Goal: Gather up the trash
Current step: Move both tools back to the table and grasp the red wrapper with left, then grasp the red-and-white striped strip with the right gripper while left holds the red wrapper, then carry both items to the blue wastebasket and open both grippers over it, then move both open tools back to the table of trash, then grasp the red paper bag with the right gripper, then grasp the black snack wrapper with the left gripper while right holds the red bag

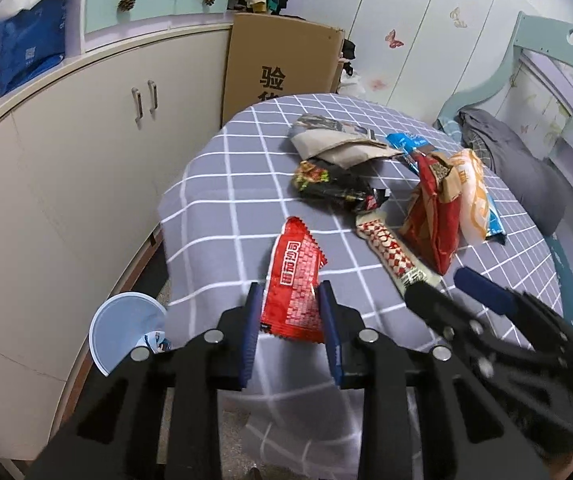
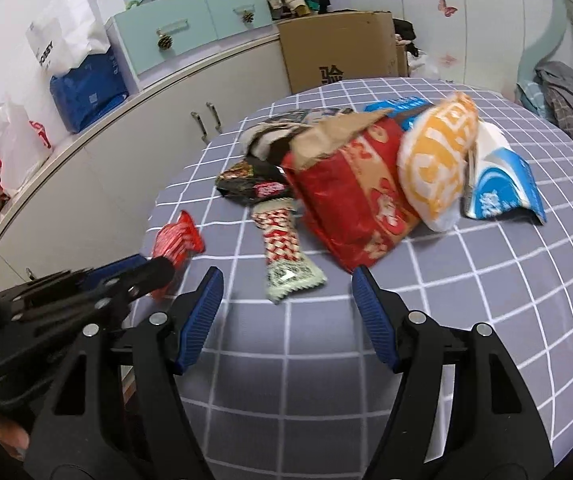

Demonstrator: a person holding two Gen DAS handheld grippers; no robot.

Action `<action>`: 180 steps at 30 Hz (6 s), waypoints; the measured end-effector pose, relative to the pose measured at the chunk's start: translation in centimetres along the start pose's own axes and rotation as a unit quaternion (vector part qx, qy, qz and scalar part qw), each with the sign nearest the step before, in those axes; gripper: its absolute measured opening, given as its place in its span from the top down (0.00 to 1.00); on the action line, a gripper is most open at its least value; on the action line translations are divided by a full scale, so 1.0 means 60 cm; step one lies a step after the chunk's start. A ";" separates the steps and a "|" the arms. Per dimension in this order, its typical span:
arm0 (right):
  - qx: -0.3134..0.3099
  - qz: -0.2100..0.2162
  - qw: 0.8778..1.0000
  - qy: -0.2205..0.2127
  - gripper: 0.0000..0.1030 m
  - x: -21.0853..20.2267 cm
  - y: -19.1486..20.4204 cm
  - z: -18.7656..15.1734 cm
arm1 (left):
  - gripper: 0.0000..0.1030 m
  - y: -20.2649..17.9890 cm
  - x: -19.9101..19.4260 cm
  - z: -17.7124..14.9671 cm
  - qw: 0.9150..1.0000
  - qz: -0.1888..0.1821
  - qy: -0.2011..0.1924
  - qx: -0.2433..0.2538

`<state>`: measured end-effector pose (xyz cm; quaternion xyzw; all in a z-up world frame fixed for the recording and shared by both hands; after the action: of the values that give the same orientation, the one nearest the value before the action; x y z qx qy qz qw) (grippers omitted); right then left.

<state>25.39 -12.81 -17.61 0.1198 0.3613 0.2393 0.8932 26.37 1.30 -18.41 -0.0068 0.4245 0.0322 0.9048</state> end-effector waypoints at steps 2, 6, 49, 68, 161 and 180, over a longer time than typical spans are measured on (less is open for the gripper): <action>-0.009 -0.004 1.000 0.004 0.36 0.008 0.008 0.007 | 0.73 0.016 -0.005 0.000 1.000 -0.001 -0.003 -0.013; -0.032 -0.019 0.999 0.023 0.36 0.037 0.024 0.022 | 0.73 0.047 -0.008 0.002 0.999 -0.002 -0.004 -0.036; -0.131 0.170 0.967 0.135 0.89 0.295 0.336 -0.049 | 0.73 0.457 0.089 -0.134 0.962 0.103 0.074 -0.242; -0.113 0.145 0.976 0.117 0.37 0.435 0.336 -0.061 | 0.73 0.531 0.167 -0.149 0.948 0.145 0.109 -0.260; -0.015 -0.099 0.995 -0.020 0.28 0.054 -0.040 0.103 | 0.26 0.032 0.030 0.077 0.993 0.039 0.028 -0.108; 0.028 -0.016 0.996 -0.080 0.74 -0.018 -0.087 0.100 | 0.26 -0.085 0.104 0.127 0.995 0.021 0.065 -0.077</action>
<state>30.67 -18.08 -14.72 0.1582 0.2971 0.2043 0.9192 36.55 -3.15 -18.41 -0.0692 0.4785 0.0833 0.8714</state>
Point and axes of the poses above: each gripper's, at about its wrist camera, not at the fingertips, and x roughly the way its jaws point, y to its left, z to its top, the point moved 2 cm from there along x, roughly the way its jaws point, and after that the axes turned 15 degrees about z, right-handed, at the moved point
